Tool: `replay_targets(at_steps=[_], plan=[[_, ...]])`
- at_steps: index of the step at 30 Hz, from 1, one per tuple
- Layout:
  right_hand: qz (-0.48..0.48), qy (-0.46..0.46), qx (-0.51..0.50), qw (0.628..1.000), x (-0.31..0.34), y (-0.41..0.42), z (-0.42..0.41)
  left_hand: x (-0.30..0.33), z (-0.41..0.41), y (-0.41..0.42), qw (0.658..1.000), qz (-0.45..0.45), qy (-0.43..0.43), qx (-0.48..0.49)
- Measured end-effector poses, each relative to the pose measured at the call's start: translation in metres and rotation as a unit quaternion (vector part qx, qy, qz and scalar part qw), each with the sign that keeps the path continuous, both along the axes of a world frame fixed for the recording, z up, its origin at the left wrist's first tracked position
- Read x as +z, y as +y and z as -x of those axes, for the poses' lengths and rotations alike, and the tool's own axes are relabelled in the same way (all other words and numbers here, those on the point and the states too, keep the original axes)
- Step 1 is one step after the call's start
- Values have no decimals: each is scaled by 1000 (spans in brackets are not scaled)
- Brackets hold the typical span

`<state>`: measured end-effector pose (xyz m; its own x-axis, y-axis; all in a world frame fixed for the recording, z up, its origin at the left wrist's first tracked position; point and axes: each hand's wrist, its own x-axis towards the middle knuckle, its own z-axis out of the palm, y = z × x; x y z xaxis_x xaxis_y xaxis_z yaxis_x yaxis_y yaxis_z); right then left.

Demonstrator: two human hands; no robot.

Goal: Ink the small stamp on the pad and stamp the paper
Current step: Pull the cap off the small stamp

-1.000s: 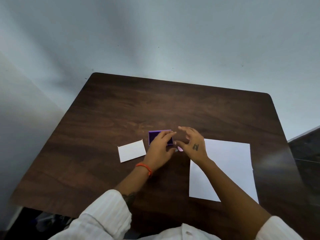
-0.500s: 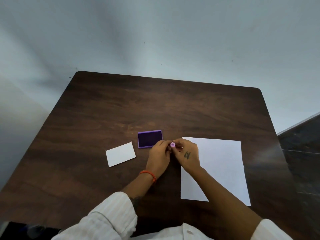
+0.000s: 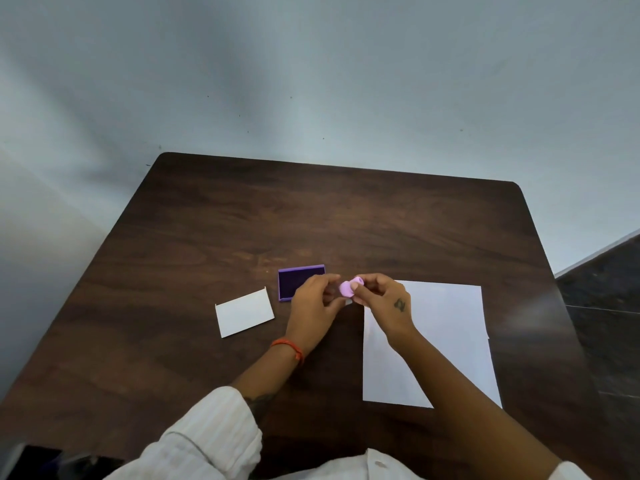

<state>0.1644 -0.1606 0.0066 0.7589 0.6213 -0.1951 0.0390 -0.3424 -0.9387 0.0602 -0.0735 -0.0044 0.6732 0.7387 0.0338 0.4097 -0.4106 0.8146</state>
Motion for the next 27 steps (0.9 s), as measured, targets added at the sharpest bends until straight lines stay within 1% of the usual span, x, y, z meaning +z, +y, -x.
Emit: replay_targets(at_steps=[2, 5, 14, 19, 23, 25, 27], plan=[[-7, 36, -4, 999, 1, -3, 1, 2, 3, 0, 1000, -4, -10, -10], [-15, 60, 2, 998, 1, -9, 5, 4, 8, -2, 1000, 1, -18, -24], [2, 52, 79, 996, 5, -15, 5, 10, 19, 0, 998, 30, -21, -56], [23, 86, 26, 996, 7, -10, 8, 12, 20, -1, 998, 33, -17, -48], [35, 72, 37, 996, 6, -12, 9, 12, 24, -2, 997, 38, -17, -61], [19, 90, 46, 995, 7, -13, 9, 11, 26, -2, 997, 42, -15, -57], [10, 127, 27, 991, 9, -12, 10, 12, 26, -2, 997, 42, -15, -56]])
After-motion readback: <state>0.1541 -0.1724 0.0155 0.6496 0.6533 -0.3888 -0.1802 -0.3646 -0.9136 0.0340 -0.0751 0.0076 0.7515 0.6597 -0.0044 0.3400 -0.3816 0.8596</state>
